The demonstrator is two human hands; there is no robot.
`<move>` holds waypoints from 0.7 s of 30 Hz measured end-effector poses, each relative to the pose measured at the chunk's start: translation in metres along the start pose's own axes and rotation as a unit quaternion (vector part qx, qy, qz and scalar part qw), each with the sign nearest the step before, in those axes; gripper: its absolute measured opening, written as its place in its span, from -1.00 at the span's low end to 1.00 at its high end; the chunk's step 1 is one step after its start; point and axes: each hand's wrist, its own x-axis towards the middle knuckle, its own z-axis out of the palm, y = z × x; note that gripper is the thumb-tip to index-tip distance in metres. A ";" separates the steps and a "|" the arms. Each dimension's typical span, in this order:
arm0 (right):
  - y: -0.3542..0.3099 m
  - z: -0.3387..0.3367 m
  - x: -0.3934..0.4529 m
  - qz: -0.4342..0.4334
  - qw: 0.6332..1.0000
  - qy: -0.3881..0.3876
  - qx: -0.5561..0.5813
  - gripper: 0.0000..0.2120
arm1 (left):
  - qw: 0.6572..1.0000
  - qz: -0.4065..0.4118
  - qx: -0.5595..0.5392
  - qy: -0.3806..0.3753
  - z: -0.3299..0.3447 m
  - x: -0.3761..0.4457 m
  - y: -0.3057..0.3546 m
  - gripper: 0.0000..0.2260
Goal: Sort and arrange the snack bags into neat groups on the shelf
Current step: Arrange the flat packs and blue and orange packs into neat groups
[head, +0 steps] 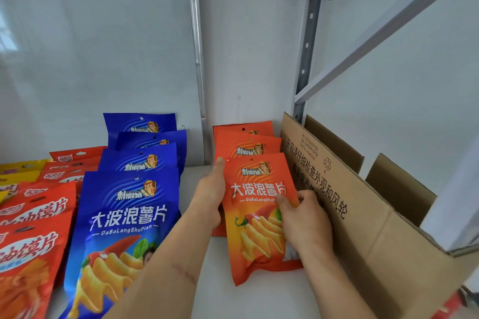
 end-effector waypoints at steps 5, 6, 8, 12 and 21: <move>-0.004 0.002 0.007 -0.002 0.999 -0.013 0.039 -0.61 | 0.999 -0.020 -0.042 -0.026 -0.001 -0.006 -0.006 -0.58; -0.005 0.002 0.007 -0.004 0.999 -0.019 0.035 -0.59 | 0.999 -0.018 -0.035 -0.022 -0.002 -0.005 -0.006 -0.59; -0.005 0.002 0.007 -0.016 1.000 -0.019 0.011 -0.53 | 1.000 -0.001 -0.011 -0.002 -0.003 0.000 -0.002 -0.60; -0.003 0.004 0.005 -0.036 0.999 -0.018 -0.028 -0.40 | 1.000 0.023 0.017 -0.007 -0.001 0.015 0.017 -0.48; -0.008 0.011 0.011 -0.047 0.999 -0.023 -0.002 -0.50 | 0.994 0.068 0.079 -0.018 0.013 0.048 0.014 -0.59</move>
